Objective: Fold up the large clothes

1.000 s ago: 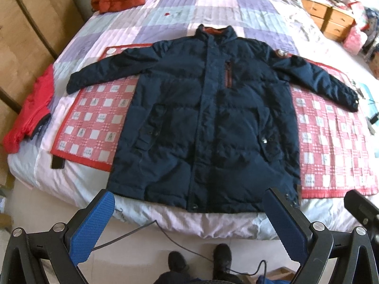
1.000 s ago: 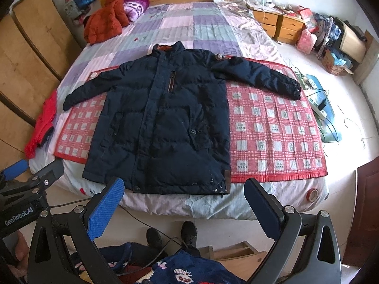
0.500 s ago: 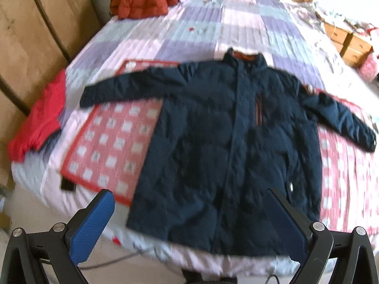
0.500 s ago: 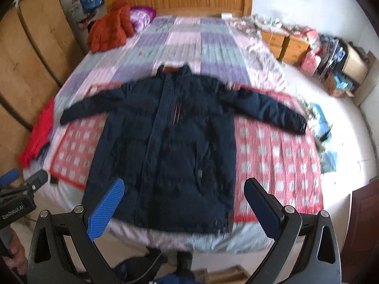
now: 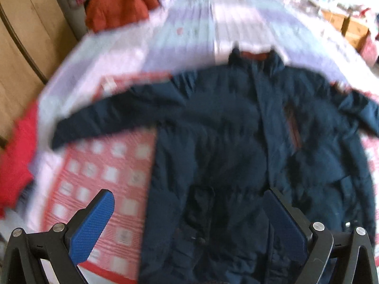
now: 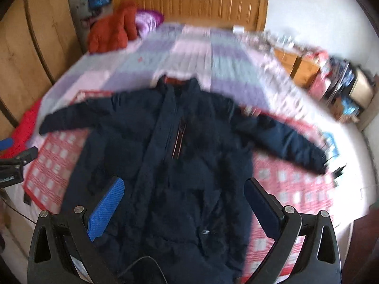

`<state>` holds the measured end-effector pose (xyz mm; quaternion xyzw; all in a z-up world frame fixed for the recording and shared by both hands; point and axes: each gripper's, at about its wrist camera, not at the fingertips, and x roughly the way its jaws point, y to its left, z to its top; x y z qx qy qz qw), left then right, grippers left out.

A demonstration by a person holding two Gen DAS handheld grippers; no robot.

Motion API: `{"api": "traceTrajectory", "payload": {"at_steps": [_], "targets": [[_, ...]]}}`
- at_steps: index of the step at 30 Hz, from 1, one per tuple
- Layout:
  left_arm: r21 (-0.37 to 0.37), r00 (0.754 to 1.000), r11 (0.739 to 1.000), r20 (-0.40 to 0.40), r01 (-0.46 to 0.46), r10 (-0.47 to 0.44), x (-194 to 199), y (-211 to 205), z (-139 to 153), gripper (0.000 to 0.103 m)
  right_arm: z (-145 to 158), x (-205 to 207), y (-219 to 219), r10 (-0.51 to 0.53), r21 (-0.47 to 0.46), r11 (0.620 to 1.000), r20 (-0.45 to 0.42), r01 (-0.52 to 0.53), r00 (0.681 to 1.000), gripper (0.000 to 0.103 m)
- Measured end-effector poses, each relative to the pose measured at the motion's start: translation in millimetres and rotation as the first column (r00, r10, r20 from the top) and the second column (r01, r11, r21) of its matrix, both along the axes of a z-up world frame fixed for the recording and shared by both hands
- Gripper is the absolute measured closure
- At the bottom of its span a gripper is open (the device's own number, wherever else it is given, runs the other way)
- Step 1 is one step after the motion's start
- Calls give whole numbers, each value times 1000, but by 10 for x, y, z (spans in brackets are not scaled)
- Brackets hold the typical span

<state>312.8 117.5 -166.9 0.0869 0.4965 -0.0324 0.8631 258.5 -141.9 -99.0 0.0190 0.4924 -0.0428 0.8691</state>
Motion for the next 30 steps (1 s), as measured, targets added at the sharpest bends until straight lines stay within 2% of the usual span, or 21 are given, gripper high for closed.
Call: {"api": "traceTrajectory", "payload": {"at_steps": [2,5,7,11,16,17,18,19,21,23,26,28,29,30], "targets": [[-22,999,1000,-54,-1,0,203,-78,-563,0,-581,176,2,9,2,1000,-62,-8,998,0],[3,999,1000,-54,4,-4,419,-254,-1129,0,-1397,438,-3,39,24,999,-122,-36,992,0],[-13,998,1000,-60,-5,4,724,-383,-1467,0,-1783,752,4,59,15,998,-130,-57,990,0],[-20,999,1000,-32,0,0,1438,-637,-1816,0,-2151,1487,-31,95,-32,995,-71,-98,993,0],[1,999,1000,-14,-31,31,2144,-804,-2176,0,-2589,2355,-224,19,-37,999,-82,-23,996,0],[30,998,999,-37,-41,42,2245,-803,-2330,0,-2696,2426,-269,6,-41,999,-98,-10,995,0],[25,997,999,-60,-44,45,2302,-784,-2444,0,-2873,2497,-304,-12,-59,998,-139,4,990,0],[-43,997,998,-58,-50,47,2323,-710,-2563,0,-3070,2523,-334,-10,-50,999,-173,1,985,0],[-118,999,992,27,-42,45,2229,-607,-2576,0,-3085,2393,-344,4,-45,999,-52,-7,999,0],[-92,997,995,62,-33,39,2167,-639,-2569,0,-3105,2337,-330,9,-55,998,-9,-10,1000,0],[-72,998,997,57,-27,31,2194,-670,-2512,0,-3038,2335,-199,12,-128,992,-15,-13,1000,0],[-63,999,998,53,-5,8,2195,-635,-2495,0,-2971,2267,-58,71,-198,978,20,-66,997,0],[-76,999,997,38,-11,14,2205,-560,-2491,0,-3001,2273,-56,90,-204,975,5,-88,996,0],[-89,999,995,21,-34,36,2226,-463,-2481,0,-3031,2275,-135,93,-162,982,-19,-94,996,0]]}}
